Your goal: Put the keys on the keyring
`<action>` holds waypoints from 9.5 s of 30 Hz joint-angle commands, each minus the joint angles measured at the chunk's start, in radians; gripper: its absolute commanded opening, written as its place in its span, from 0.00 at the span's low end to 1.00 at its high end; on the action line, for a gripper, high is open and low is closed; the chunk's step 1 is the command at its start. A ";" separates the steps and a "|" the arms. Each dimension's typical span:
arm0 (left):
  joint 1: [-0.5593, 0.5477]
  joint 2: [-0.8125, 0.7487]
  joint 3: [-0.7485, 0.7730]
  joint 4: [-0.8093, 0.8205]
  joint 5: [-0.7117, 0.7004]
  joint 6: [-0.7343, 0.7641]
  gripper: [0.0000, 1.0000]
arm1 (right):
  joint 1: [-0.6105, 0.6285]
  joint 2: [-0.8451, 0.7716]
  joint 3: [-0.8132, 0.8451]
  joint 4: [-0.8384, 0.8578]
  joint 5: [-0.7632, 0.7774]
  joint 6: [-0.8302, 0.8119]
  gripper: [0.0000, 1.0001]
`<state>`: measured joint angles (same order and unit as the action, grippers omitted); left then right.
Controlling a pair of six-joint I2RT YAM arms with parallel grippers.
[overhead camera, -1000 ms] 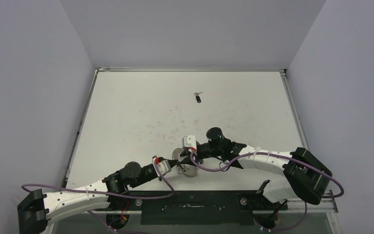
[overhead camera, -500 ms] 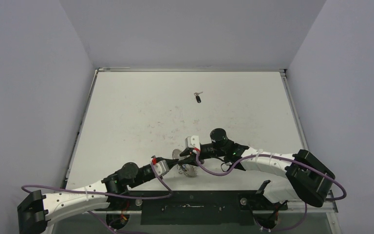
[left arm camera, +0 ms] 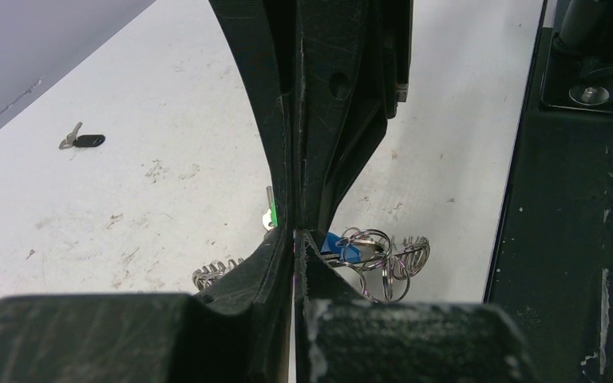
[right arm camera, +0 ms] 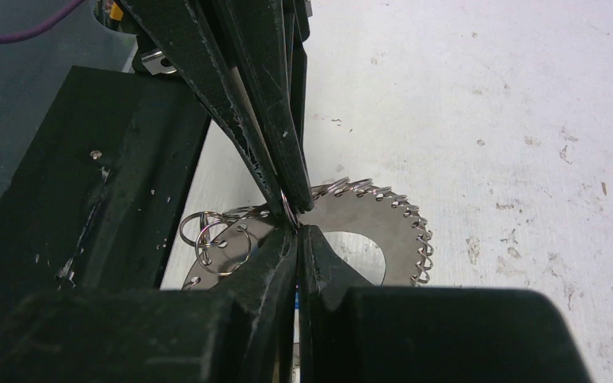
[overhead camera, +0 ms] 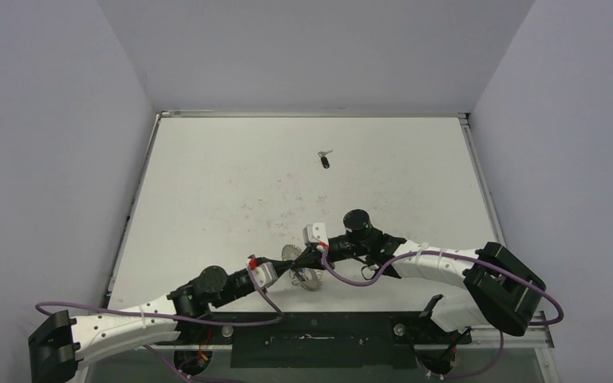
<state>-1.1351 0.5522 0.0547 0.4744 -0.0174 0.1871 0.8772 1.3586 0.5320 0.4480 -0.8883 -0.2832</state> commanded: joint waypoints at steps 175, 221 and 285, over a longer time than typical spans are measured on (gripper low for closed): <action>0.003 -0.053 0.109 -0.172 -0.032 -0.046 0.00 | -0.004 -0.113 0.077 -0.251 0.328 0.043 0.58; 0.238 0.356 0.368 -0.585 -0.241 -0.862 0.69 | -0.362 -0.060 0.051 -0.491 0.503 0.621 0.89; 0.297 0.360 0.294 -0.819 -0.071 -1.073 0.61 | -0.015 -0.147 -0.127 -0.335 0.531 1.059 0.61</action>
<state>-0.8520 0.8852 0.3534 -0.3779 -0.1631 -0.8478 0.8696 1.1576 0.4210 0.0139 -0.3298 0.7425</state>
